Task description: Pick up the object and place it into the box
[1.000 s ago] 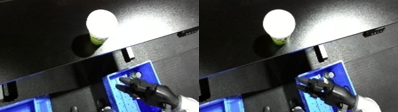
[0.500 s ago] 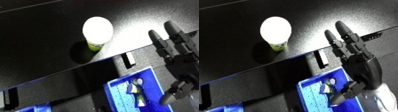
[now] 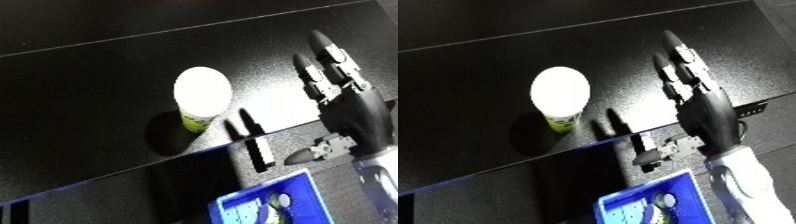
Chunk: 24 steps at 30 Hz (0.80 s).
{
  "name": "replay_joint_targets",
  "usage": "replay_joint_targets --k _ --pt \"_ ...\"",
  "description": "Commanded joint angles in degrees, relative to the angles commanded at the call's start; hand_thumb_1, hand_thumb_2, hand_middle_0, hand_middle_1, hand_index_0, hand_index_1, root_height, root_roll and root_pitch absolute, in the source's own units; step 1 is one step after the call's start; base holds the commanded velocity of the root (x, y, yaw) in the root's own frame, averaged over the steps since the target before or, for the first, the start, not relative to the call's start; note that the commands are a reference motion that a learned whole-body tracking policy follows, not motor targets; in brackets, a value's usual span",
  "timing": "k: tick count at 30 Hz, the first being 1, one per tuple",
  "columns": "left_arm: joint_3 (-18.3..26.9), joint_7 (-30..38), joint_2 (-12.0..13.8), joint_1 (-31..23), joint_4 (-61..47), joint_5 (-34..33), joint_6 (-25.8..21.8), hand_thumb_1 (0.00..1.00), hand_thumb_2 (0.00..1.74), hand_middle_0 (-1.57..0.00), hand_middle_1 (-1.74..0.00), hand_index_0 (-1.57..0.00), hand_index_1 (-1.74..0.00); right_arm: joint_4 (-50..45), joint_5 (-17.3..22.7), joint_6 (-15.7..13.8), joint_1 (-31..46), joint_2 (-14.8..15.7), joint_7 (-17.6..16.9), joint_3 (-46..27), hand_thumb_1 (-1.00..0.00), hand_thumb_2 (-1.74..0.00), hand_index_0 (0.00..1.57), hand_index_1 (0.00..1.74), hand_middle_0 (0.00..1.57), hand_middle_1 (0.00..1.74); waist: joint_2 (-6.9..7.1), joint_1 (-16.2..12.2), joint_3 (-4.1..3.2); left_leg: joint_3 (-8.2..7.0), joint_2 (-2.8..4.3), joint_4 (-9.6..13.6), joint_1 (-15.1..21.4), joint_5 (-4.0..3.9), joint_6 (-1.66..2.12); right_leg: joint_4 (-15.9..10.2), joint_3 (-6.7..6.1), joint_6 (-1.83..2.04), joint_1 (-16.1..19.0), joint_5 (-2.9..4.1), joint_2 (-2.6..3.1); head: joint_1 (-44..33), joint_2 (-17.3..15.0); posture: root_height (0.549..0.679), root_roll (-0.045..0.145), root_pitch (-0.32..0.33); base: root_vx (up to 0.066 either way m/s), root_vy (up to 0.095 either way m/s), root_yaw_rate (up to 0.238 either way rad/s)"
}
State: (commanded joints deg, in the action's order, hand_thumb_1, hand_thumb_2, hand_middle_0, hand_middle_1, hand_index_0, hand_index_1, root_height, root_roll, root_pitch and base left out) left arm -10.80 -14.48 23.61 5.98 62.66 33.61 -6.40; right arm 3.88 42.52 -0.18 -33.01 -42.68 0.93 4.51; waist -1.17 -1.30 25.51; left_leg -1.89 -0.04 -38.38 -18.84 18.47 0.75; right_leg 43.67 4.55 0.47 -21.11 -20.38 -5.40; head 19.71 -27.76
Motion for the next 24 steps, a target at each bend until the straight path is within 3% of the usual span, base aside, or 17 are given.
replay_joint_targets --k 8,24 --pt "-1.39 -0.06 -0.25 0.78 -0.98 -0.09 1.16 0.0 0.0 0.0 0.0 0.0 0.0 8.26 -1.17 3.81 -8.33 -0.16 0.76 6.35 0.0 0.0 0.0 0.0 0.0 0.0 -0.87 1.49 0.72 0.75 -1.0 -1.51 -0.98 0.36 -0.29 1.74 0.44 -0.63 -0.75 -0.67 -0.76 2.99 -0.31 0.634 0.062 -0.041 0.028 0.013 0.09" --pt "-3.62 0.2 -1.02 1.48 -2.67 1.01 2.98 0.0 0.0 0.0 0.0 0.0 0.0 19.24 -1.06 8.93 -17.43 5.16 5.72 15.15 0.0 0.0 0.0 0.0 0.0 0.0 -2.69 3.87 1.59 1.3 -2.51 -2.57 -1.49 0.67 -0.62 3.28 0.65 -0.93 -1.52 -0.97 -2.27 7.8 -0.51 0.632 0.076 -0.047 0.032 0.029 0.074"
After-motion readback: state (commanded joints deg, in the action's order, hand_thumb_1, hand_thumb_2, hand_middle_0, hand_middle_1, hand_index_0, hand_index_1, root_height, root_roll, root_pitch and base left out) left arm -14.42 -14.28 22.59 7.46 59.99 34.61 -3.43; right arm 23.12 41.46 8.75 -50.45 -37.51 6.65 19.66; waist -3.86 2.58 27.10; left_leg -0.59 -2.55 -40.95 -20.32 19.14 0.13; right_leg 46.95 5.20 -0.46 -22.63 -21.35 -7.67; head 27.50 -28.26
